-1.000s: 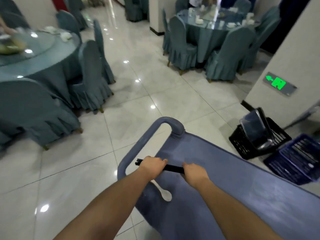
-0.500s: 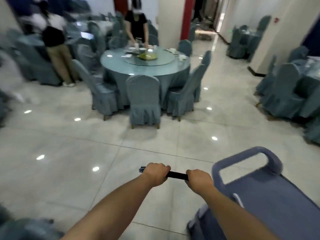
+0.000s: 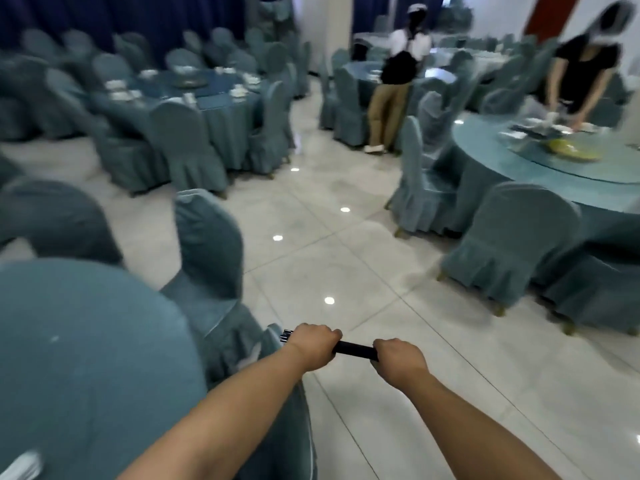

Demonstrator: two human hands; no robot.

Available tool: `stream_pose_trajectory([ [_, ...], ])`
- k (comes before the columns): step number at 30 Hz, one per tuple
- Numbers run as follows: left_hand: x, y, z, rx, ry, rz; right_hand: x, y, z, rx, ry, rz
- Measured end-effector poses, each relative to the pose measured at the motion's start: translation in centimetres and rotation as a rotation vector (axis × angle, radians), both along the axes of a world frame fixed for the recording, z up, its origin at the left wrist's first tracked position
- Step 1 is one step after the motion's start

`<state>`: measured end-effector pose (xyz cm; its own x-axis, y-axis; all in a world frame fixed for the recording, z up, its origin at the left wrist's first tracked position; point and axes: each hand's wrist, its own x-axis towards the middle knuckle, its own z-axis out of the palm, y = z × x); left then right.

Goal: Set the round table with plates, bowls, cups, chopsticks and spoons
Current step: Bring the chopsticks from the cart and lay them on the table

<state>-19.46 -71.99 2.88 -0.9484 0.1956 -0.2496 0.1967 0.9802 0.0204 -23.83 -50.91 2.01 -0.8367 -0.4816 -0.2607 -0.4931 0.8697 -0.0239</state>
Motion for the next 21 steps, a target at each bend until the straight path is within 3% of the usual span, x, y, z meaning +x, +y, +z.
stream_pose_trajectory([
  [11,13.0,-14.7,-0.5,-0.036,-0.045,0.666,1.4,-20.8,-1.5,0.015,-0.056,0.602],
  [21,30.2,-22.2,-3.4,-0.082,0.006,1.168,11.0,-33.9,-3.5,0.089,-0.103,0.851],
])
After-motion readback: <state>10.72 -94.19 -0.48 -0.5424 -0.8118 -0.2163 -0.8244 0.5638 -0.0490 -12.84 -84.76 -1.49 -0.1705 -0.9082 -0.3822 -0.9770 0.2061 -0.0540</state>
